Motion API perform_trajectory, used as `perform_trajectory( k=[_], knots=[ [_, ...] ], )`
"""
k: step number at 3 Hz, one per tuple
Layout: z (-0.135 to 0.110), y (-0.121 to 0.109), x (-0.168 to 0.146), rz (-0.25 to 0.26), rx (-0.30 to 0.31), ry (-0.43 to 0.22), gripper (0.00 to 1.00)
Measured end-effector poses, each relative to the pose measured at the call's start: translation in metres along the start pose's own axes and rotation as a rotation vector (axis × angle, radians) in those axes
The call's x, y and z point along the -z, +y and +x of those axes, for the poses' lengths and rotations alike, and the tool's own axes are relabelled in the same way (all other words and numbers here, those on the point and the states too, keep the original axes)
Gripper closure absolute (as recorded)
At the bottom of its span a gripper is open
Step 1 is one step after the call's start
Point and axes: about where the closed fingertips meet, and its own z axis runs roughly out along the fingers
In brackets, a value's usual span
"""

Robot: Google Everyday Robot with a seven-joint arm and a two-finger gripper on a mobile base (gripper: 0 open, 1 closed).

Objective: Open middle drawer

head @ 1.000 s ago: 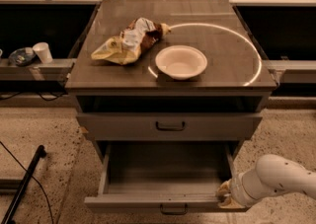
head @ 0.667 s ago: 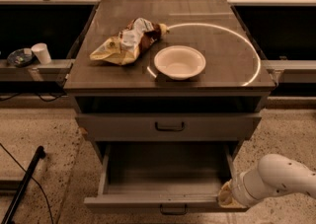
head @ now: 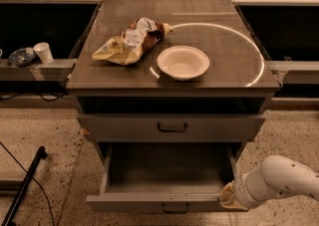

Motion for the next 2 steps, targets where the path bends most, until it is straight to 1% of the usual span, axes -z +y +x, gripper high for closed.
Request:
perform_trajectory(
  k=[2],
  knots=[
    [-0.0013,0.0034,-0.0004,-0.013,-0.006,-0.006,0.07]
  ],
)
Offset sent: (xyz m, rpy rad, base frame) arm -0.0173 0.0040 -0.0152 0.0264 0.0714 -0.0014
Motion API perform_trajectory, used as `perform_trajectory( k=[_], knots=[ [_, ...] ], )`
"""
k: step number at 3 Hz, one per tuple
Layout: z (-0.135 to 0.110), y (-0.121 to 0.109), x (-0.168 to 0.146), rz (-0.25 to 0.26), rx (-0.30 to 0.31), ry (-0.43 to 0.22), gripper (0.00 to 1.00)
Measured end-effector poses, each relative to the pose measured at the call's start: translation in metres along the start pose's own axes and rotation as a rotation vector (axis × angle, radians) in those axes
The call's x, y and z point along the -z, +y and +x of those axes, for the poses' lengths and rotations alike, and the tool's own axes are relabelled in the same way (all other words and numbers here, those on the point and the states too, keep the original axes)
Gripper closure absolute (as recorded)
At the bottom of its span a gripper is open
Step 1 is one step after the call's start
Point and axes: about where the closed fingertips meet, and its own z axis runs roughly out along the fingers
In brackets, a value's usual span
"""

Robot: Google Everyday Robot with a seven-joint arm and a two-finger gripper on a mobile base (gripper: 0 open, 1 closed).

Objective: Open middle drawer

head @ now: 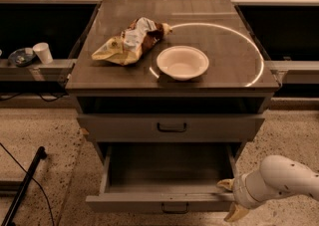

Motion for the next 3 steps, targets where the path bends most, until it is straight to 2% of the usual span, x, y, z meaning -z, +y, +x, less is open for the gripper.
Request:
perform_trajectory(
  k=[1,2,3],
  knots=[
    [0.0,0.0,0.0,0.0,0.0,0.0,0.0],
    [0.0,0.001,-0.004,-0.005,-0.003,0.004,0.0],
    [0.007,0.006,-0.025,-0.028,-0.024,0.029,0.0]
  ],
)
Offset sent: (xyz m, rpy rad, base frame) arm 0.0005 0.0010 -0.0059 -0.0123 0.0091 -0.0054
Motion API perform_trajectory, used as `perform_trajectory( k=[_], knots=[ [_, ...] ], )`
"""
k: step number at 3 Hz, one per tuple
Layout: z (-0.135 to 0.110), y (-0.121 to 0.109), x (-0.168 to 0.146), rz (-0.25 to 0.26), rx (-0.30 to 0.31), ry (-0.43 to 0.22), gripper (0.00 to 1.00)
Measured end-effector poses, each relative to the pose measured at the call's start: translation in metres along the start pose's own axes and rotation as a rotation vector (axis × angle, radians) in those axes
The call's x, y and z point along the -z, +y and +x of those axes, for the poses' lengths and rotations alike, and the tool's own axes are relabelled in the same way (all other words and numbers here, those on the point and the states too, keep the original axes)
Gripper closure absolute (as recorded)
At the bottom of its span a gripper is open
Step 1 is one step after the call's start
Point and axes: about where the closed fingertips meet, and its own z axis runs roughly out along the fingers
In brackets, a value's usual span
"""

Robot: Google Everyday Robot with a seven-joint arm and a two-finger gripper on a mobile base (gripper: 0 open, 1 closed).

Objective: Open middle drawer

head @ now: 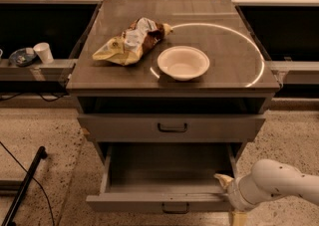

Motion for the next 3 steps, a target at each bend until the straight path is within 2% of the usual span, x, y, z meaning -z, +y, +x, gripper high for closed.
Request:
perform_trajectory(
  k=[1,3],
  knots=[
    [0.007,0.006,-0.017,-0.015,-0.015,0.017,0.2],
    [0.016,0.019,-0.004,0.007,-0.038,0.028,0.65]
  ],
)
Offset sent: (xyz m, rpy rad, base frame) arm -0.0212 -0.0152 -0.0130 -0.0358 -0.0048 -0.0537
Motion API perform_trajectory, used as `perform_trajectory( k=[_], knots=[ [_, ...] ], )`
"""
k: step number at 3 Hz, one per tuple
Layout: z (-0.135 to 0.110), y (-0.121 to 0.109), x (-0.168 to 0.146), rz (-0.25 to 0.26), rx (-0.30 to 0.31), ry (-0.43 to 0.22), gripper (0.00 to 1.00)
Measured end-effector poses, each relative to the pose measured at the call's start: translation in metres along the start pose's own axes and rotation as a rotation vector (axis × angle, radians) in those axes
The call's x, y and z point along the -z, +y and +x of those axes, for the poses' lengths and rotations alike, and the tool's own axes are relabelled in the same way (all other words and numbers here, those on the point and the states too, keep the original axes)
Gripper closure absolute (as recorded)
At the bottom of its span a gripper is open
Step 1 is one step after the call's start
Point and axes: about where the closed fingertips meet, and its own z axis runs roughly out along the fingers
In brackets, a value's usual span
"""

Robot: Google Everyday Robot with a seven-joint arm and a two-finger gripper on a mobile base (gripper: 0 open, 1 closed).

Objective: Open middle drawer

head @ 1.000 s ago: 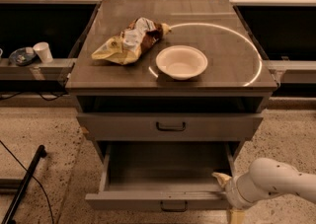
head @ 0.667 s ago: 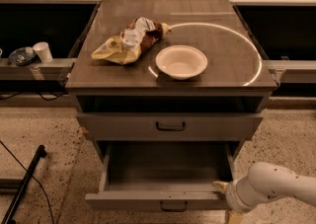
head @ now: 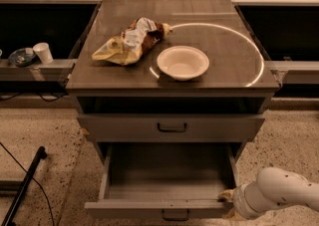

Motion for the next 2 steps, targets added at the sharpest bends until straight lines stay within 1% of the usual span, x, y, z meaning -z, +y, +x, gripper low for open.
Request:
perform_trajectory(
  k=[1,2],
  knots=[
    [0.004,0.004,0.011,0.0,-0.004,0.003,0.72],
    [0.0,0.008,0.028,0.005,0.015,0.002,0.56]
  ],
)
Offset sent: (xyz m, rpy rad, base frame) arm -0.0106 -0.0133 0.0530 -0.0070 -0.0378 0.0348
